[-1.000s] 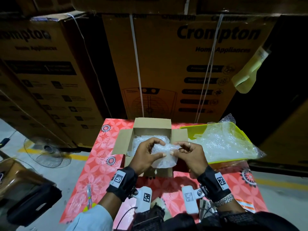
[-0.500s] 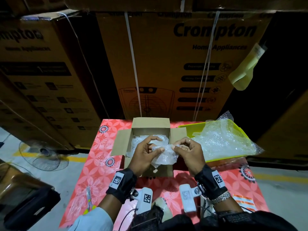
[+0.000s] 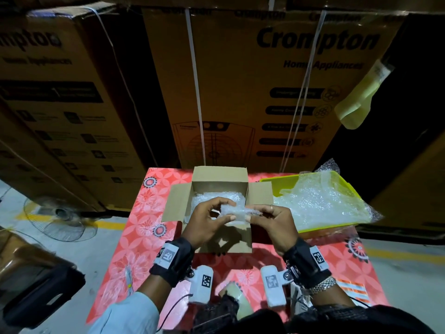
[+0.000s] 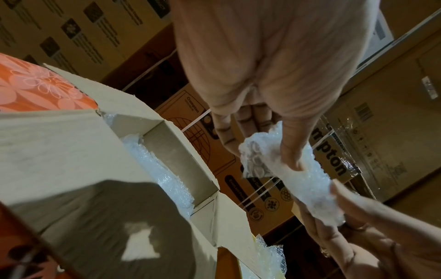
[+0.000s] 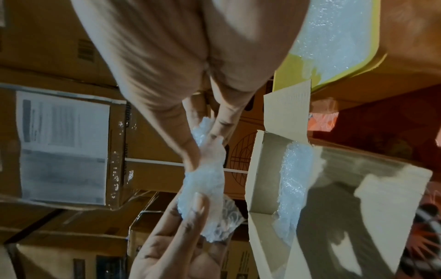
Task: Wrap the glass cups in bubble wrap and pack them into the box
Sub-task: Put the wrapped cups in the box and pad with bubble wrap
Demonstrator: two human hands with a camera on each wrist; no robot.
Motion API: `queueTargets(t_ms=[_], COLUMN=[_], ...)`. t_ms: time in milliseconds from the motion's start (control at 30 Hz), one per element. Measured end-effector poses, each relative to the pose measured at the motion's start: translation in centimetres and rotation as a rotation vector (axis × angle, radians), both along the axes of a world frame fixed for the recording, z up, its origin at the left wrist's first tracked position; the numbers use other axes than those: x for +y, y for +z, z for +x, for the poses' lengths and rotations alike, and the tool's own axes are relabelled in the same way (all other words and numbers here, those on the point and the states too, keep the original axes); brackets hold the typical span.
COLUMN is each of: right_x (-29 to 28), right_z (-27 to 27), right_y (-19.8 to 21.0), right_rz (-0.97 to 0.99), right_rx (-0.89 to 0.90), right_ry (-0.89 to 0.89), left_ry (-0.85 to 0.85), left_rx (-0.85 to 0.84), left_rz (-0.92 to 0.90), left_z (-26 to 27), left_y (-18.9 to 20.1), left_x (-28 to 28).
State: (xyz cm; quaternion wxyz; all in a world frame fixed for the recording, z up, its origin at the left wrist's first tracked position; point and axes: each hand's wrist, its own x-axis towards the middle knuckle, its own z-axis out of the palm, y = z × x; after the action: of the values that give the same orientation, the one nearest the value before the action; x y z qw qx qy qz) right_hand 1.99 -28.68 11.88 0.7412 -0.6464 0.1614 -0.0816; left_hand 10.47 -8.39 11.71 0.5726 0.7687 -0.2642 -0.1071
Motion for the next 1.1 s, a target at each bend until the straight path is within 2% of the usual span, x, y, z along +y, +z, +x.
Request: queueTargets(t_ms=[167,333,500,633,733,900,1033,1100], right_x=[0.4,1.6,2.2,2.4,2.0,1.7,2.0,2.2], right_z=[0.5,0.7,0.4,0.1,1.1,4.6,7.6,8.7], right_y=[-0.6,-0.5,-1.3,-2.1,-2.3,-2.5,-3.9,-5.6], right_rz=[-0.142,-0.027,-0.172,-0.121,-0.252,-0.499,-0.698,-0.812], right_rx=[-0.034,0.019,0.030,0.131,0.125,0.110,0.041,0.104], right_ry=[0.006,0.021,0.051,0.070,0.117,0.239,0.338,0.432], left_ry=[0.075,0.026,-0.107,-0.075,-0.043,0.021,-0.006,-0.035], left_rx=[-0.011,0.182,0.211,0.295,0.329,0.209,0.016,-0.024], left_rz=[-0.024,-0.135,-0.120,-0.099,-0.065,0.088,0.355,0.538], left_z=[0.1,0.1,-0.4,-0.4,0.3,3.8,7.3,8.6], left_y=[-0.2,-0.4,-0.9,-2.0,-3.0,-4.3,-5.0,-5.6], left_x=[0.3,0.9,2.2,3.5,3.8,3.7,3.2,2.8])
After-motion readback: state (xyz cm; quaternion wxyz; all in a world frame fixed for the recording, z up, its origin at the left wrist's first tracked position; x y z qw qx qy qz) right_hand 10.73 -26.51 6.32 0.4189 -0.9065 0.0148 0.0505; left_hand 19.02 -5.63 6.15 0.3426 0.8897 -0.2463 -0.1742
